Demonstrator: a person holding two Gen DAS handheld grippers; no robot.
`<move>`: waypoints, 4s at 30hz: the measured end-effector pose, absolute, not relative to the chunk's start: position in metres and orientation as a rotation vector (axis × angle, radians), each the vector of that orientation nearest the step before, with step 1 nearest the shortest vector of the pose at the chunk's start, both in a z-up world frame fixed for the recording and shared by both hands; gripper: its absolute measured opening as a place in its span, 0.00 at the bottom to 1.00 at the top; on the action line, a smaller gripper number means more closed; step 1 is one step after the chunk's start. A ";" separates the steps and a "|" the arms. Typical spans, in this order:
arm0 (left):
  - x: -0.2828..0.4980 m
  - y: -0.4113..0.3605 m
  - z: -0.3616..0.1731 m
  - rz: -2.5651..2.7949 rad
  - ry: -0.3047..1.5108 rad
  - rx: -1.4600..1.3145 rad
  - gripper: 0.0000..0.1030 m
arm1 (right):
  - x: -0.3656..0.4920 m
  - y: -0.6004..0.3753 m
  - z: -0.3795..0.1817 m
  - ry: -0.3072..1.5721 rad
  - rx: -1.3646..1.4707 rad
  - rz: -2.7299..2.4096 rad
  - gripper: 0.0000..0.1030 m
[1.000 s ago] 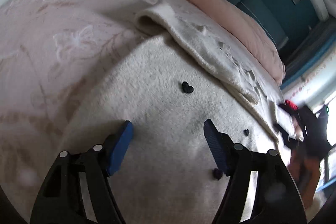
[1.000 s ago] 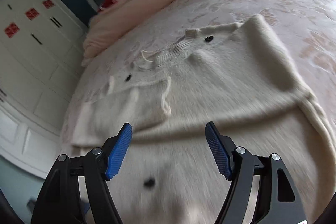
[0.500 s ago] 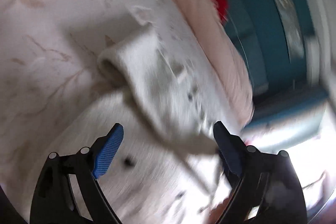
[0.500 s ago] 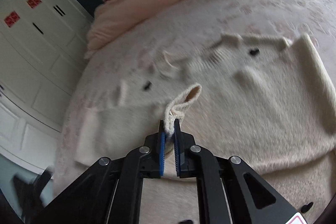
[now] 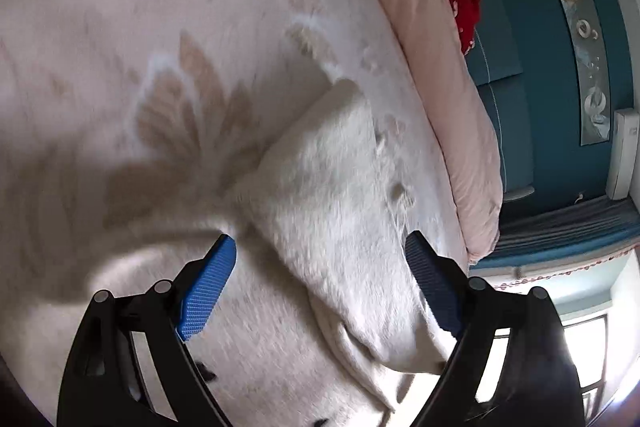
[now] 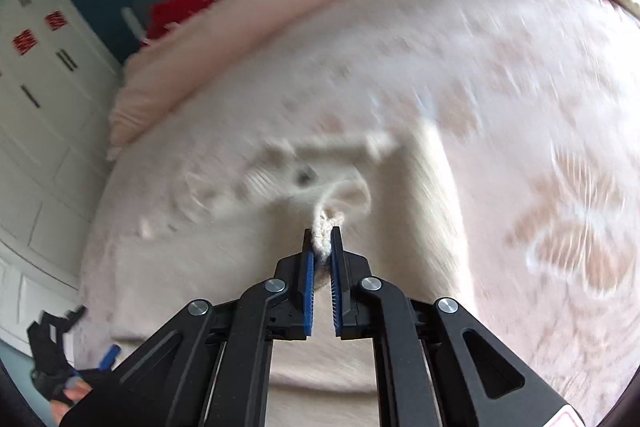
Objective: Fold small clothes
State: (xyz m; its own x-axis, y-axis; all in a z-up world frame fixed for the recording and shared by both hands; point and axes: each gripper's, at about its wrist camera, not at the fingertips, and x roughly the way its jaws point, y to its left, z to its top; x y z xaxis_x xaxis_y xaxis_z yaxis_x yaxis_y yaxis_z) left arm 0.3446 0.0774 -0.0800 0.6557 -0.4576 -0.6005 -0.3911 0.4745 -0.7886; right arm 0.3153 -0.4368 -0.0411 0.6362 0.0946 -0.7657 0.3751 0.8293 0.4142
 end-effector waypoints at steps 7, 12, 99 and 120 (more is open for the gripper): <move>0.362 0.062 -0.083 -0.037 0.938 -1.093 0.68 | 0.310 -0.439 -0.047 0.838 0.649 -0.138 0.07; 0.381 0.079 -0.075 0.050 0.881 -0.900 0.11 | 0.287 -0.445 -0.023 0.711 0.673 -0.120 0.07; 0.080 0.135 -0.068 -0.074 0.952 -0.704 0.94 | 0.015 -0.332 -0.069 1.061 0.693 -0.172 0.70; 0.042 0.141 0.017 -0.156 1.040 -0.545 0.06 | -0.018 -0.299 0.040 1.042 0.387 -0.047 0.10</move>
